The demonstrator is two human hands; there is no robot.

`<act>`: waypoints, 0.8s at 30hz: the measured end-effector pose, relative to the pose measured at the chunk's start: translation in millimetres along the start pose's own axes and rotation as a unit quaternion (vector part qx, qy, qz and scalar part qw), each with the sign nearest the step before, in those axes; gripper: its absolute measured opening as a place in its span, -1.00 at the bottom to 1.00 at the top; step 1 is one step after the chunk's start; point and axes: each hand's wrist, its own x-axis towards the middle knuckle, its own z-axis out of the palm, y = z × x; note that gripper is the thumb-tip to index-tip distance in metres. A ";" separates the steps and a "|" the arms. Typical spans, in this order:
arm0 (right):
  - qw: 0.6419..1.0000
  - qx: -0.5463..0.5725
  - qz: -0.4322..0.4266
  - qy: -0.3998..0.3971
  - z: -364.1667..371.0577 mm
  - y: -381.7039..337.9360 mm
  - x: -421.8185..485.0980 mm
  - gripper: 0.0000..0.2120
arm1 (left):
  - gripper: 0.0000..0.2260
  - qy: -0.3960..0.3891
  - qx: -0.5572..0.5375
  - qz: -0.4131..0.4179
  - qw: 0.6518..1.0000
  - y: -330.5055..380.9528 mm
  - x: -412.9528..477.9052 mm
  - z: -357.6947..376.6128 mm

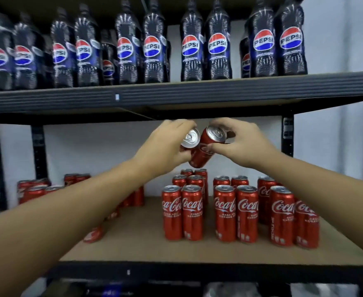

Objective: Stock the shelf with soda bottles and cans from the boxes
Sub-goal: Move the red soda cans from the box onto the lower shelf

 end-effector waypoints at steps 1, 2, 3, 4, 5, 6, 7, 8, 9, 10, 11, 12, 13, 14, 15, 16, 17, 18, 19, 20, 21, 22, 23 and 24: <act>1.000 0.024 -0.003 -0.002 7.1 -12.9 -3.1 -0.48 | -0.51 -0.004 0.001 -0.019 1.000 -1.0 -15.1 -12.7; 0.999 0.044 -0.005 -0.008 15.5 -25.6 -6.8 -0.50 | -0.49 -0.010 0.009 -0.037 0.999 -1.6 -30.4 -24.9; 0.998 0.058 -0.012 -0.016 24.4 -38.3 -10.6 -0.51 | -0.47 -0.019 0.024 -0.056 0.998 -3.0 -45.8 -36.4; 0.997 0.065 -0.020 -0.026 33.2 -51.1 -14.1 -0.51 | -0.46 -0.031 0.039 -0.075 0.996 -4.9 -60.2 -48.7; 0.997 0.068 -0.031 -0.036 41.4 -64.3 -17.4 -0.50 | -0.45 -0.047 0.053 -0.096 0.993 -4.6 -72.9 -62.5; 0.995 0.071 -0.042 -0.047 48.1 -78.5 -20.9 -0.49 | -0.45 -0.063 0.066 -0.115 0.989 -3.5 -83.7 -77.0; 0.994 0.073 -0.048 -0.061 54.0 -92.6 -23.8 -0.49 | -0.44 -0.080 0.078 -0.132 0.985 -1.7 -92.9 -91.9; 0.993 0.073 -0.051 -0.078 57.8 -106.3 -26.2 -0.48 | -0.44 -0.101 0.086 -0.146 0.980 -0.7 -99.7 -106.2; 0.991 0.071 -0.052 -0.100 60.8 -118.6 -27.6 -0.48 | -0.45 -0.124 0.087 -0.161 0.975 -0.2 -104.5 -119.7; 0.989 0.063 -0.052 -0.124 63.1 -129.5 -27.9 -0.48 | -0.47 -0.144 0.082 -0.180 0.970 -1.6 -107.5 -131.2; 0.986 0.050 -0.056 -0.146 64.5 -139.0 -26.5 -0.48 | -0.49 -0.164 0.076 -0.203 0.962 -4.5 -108.5 -141.9; 0.984 0.036 -0.059 -0.165 67.1 -146.7 -24.1 -0.48 | -0.51 -0.188 0.066 -0.226 0.954 -8.7 -109.1 -150.3; 0.981 0.024 -0.060 -0.181 69.9 -152.7 -22.0 -0.48 | -0.53 -0.213 0.052 -0.247 0.944 -13.3 -109.6 -156.2; 0.979 0.017 -0.061 -0.194 73.7 -156.3 -18.5 -0.49 | -0.54 -0.238 0.039 -0.262 0.934 -19.5 -108.7 -159.8; 0.977 0.014 -0.058 -0.207 78.7 -157.9 -13.7 -0.49 | -0.56 -0.262 0.027 -0.271 0.926 -26.8 -107.2 -160.5; 0.974 0.009 -0.056 -0.219 84.1 -158.1 -8.5 -0.49 | -0.59 -0.282 0.015 -0.276 0.919 -35.1 -106.3 -158.8; 0.971 0.001 -0.053 -0.233 90.5 -156.7 -1.8 -0.49 | -0.61 -0.300 0.003 -0.277 0.913 -43.6 -105.7 -155.2; 0.967 -0.010 -0.051 -0.248 97.4 -154.0 5.2 -0.50 | -0.63 -0.316 -0.008 -0.275 0.908 -53.0 -105.2 -150.0; 0.963 -0.022 -0.051 -0.262 105.2 -150.7 12.6 -0.51 | -0.62 -0.327 -0.015 -0.269 0.906 -63.5 -104.8 -143.0; 0.959 -0.033 -0.050 -0.277 114.8 -146.1 20.4 -0.51 | -0.60 -0.338 -0.019 -0.262 0.904 -75.4 -104.4 -134.1; 0.954 -0.043 -0.048 -0.292 125.7 -140.9 28.2 -0.50 | -0.58 -0.349 -0.025 -0.253 0.902 -88.1 -104.1 -123.9; 0.950 -0.056 -0.046 -0.305 136.9 -134.8 37.0 -0.49 | -0.55 -0.360 -0.031 -0.244 0.900 -102.1 -102.2 -113.0; 0.943 -0.069 -0.042 -0.322 147.3 -128.8 45.4 -0.49 | -0.54 -0.371 -0.042 -0.238 0.897 -116.6 -99.3 -101.6; 0.936 -0.082 -0.040 -0.340 156.8 -123.1 53.7 -0.51 | -0.52 -0.382 -0.058 -0.234 0.892 -130.5 -96.2 -90.2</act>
